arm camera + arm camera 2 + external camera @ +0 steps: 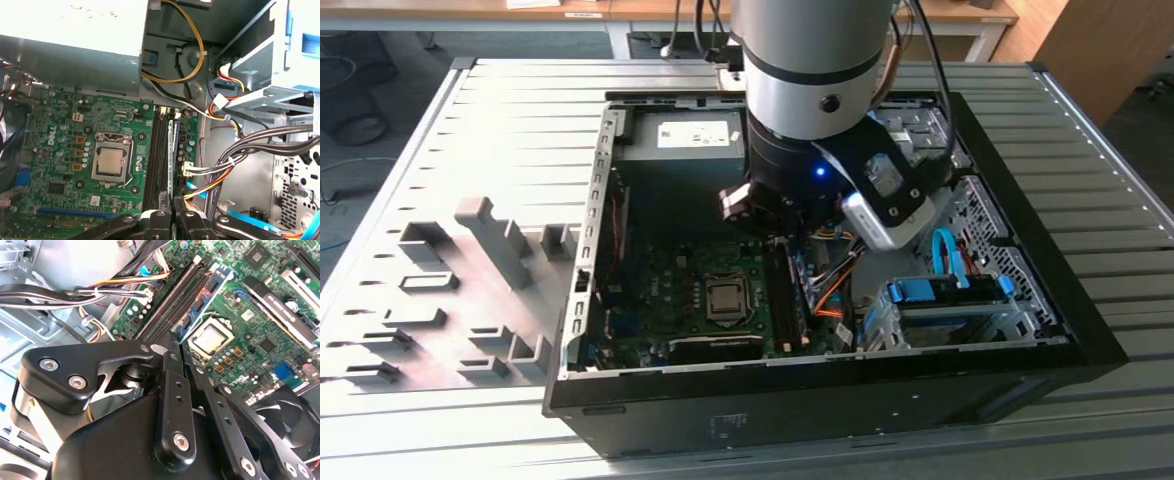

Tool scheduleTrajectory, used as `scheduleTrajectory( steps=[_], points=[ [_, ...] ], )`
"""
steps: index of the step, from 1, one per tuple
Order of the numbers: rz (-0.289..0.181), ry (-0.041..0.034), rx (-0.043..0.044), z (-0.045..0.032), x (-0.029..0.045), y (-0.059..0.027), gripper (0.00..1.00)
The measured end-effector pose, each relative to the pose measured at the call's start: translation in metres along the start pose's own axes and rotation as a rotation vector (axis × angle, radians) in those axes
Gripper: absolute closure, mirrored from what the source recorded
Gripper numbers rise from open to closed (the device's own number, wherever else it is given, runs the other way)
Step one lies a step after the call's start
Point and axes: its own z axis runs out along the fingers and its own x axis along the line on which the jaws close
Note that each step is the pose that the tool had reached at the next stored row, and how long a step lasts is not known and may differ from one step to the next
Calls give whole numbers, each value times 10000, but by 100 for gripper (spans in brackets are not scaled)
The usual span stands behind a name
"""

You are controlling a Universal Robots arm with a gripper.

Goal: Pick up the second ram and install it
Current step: 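Insert the second ram into the second slot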

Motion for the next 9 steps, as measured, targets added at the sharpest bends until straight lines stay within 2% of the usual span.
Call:
scheduleTrajectory(
  steps=[9],
  points=[
    [597,-54,71,3,0,0,86]
  ],
)
